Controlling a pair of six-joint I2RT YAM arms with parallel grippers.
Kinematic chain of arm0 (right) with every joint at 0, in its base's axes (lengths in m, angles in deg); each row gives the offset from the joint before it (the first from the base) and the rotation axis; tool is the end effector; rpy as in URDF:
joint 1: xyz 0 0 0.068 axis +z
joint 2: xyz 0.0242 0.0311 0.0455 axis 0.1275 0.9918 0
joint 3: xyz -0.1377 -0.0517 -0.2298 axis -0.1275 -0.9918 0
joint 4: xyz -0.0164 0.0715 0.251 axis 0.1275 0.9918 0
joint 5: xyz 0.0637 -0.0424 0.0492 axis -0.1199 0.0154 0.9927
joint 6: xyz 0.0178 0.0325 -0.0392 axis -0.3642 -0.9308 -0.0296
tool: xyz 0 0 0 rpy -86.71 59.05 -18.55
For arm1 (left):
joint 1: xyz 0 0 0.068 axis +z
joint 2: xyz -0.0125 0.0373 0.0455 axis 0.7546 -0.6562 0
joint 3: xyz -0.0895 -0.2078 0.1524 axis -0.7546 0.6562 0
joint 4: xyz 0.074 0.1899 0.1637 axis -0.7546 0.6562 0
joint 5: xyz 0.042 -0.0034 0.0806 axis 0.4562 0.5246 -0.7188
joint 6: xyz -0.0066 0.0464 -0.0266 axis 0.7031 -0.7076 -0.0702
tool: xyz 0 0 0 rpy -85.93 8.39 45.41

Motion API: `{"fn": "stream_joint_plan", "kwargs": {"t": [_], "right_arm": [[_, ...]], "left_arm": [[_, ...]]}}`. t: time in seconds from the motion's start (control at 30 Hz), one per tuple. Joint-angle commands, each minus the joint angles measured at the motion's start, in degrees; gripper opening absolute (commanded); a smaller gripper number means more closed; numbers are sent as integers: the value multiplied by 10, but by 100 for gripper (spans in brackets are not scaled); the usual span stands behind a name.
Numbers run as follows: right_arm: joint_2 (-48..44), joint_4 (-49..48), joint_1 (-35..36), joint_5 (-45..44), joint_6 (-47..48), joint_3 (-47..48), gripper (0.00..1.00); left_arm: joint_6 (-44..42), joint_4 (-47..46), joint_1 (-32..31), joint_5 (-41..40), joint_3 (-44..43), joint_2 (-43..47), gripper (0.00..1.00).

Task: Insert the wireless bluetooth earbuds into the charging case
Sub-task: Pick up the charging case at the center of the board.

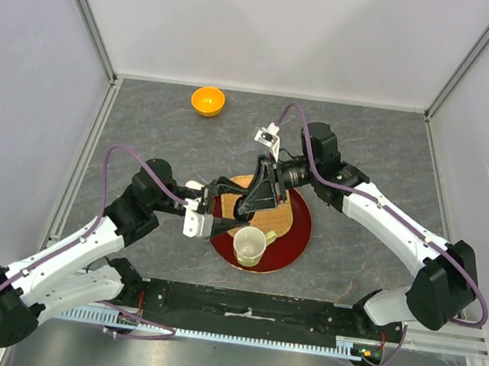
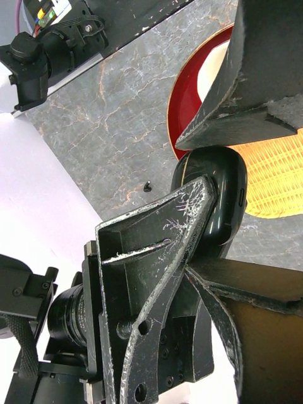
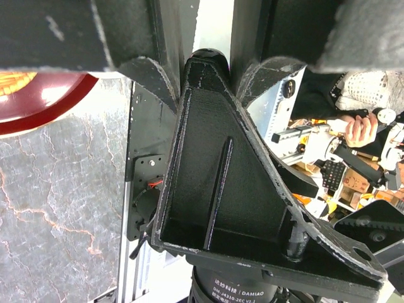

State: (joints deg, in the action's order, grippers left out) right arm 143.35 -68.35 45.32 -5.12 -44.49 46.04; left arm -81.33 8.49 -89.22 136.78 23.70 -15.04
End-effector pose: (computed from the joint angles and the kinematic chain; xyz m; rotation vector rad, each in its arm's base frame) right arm 0.2306 0.2227 0.3366 -1.2075 1.7624 1.8276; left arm 0.1336 -0.1501 0.3190 1.5182 0.6451 -0.6958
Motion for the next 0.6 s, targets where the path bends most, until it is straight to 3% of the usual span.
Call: {"fn": "stream_joint_plan", "kwargs": {"t": [0.0, 0.07, 0.13, 0.3, 0.57], "right_arm": [[-26, -122, 6, 21, -57, 7, 0], [-26, -137, 8, 21, -72, 3, 3], [-28, -145, 8, 18, -78, 0, 10], [-35, -159, 8, -9, -93, -11, 37], [-57, -159, 8, -79, -89, -29, 54]], "left_arm": [[26, 24, -7, 15, 15, -12, 22], [26, 24, -6, 13, 14, -12, 8], [25, 23, -7, 11, 14, -12, 2], [36, 9, -6, -7, 20, -9, 2], [79, -90, -6, -72, 75, 26, 2]]}}
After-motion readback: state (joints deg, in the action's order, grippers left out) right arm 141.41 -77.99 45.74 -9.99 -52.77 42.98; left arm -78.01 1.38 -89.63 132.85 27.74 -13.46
